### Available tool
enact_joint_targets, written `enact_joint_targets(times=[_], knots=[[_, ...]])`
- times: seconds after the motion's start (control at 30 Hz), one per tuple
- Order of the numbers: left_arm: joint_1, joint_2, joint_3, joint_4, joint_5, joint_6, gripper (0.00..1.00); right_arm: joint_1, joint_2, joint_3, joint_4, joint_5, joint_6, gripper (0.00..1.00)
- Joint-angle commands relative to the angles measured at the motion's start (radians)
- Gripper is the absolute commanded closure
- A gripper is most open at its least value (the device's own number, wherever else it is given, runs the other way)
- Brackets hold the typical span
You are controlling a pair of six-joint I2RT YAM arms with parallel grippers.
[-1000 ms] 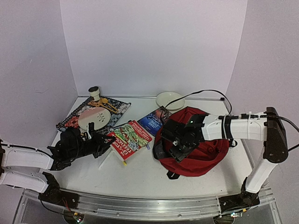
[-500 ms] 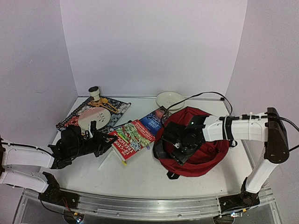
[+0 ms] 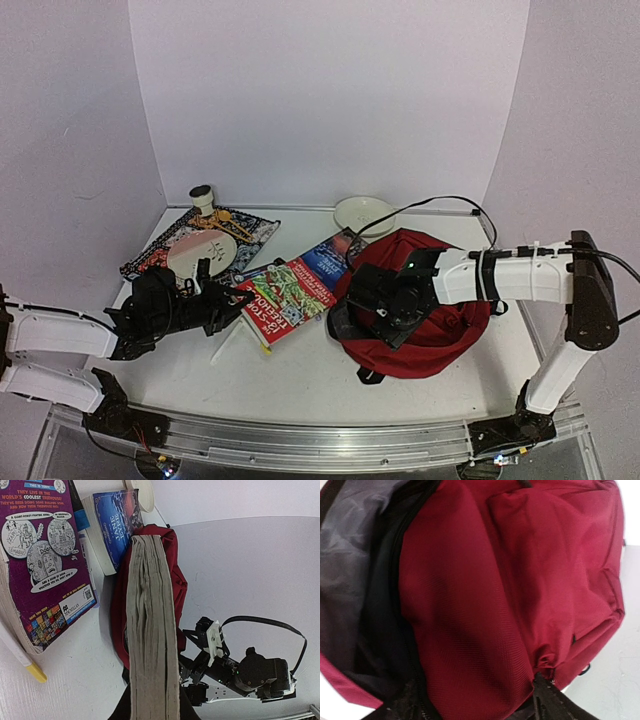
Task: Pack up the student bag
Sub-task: Open the largest pocket of the student bag.
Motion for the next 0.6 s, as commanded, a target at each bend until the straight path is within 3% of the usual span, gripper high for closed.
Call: enact_joint_targets(times=[0.0,0.1,0.33,0.53,0.57], knots=[[0.005,-0.003,0.076,0.073,0.052,0.014,1.0,0.006,0.027,0.046,-0.066,0.113,0.011,0.38],[0.004,0.0,0.084,0.073,0.074,0.014,1.0,0.005,0.02,0.073,-0.062,0.128,0.014,0.51],[-0.013,0.008,0.108,0.073,0.108,0.019,1.0,0.005,-0.045,0.126,-0.056,0.143,0.019,0.71],[-0.065,0.024,0.126,0.072,0.1,0.029,1.0,0.004,-0.11,0.163,-0.05,0.173,0.035,0.99],[-0.075,0.027,0.129,0.073,0.097,0.031,1.0,0.004,-0.12,0.173,-0.048,0.178,0.04,1.0]])
